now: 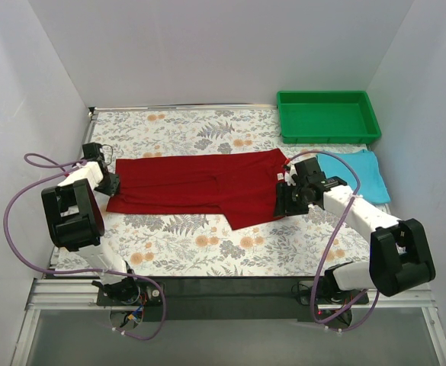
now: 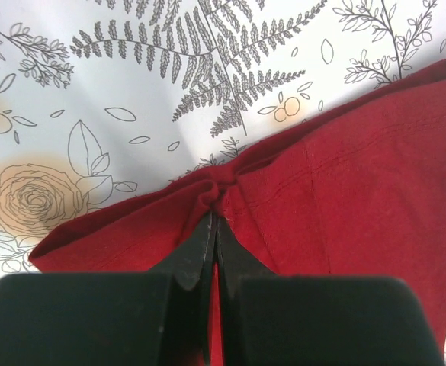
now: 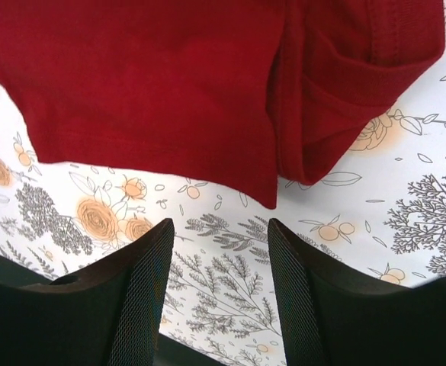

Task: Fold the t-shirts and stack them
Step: Fold the tshirt

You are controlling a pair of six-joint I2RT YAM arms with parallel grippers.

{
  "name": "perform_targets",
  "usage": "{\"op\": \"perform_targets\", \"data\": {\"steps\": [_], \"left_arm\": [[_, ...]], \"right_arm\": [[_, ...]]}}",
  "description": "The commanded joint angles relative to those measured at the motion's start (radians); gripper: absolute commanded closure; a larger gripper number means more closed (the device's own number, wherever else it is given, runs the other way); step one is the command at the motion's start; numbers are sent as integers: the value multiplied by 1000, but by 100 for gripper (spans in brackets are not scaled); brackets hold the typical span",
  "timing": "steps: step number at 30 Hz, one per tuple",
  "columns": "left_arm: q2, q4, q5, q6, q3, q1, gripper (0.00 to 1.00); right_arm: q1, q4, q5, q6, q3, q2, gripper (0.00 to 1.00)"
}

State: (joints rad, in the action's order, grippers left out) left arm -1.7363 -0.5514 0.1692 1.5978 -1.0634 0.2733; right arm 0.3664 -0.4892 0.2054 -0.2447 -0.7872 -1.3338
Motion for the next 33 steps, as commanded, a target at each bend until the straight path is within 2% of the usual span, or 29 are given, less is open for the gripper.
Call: {"op": "perform_targets", "data": {"steps": [1,7,14,20,24,27,31,33], "left_arm": [[-5,16,-48,27,-23,6,100],[3,19,-48,19,-18,6,100],[3,24,-57,17,-14,7,100],[1,27,-53,13,-10,6,100],[0,25,-53,11,-9,7,100],[-2,25,-50,8,-10,6,100],[-5,25,-56,7,-9,6,100],[0,25,-56,5,-9,6,100]], "right_arm": [[-1,63,-34,-42,16,-21,50],[-1,95,-75,-67,43,-30,50],[-3,156,-11,-76,80,-76,52],[-4,204,23,-74,86,-77,67],[-4,205,20,-76,71,-71,84],[-4,201,6,-82,65,-71,92],[-3,179,-17,-96,72,-88,94],[-3,173,-31,-107,78,-87,87]]}}
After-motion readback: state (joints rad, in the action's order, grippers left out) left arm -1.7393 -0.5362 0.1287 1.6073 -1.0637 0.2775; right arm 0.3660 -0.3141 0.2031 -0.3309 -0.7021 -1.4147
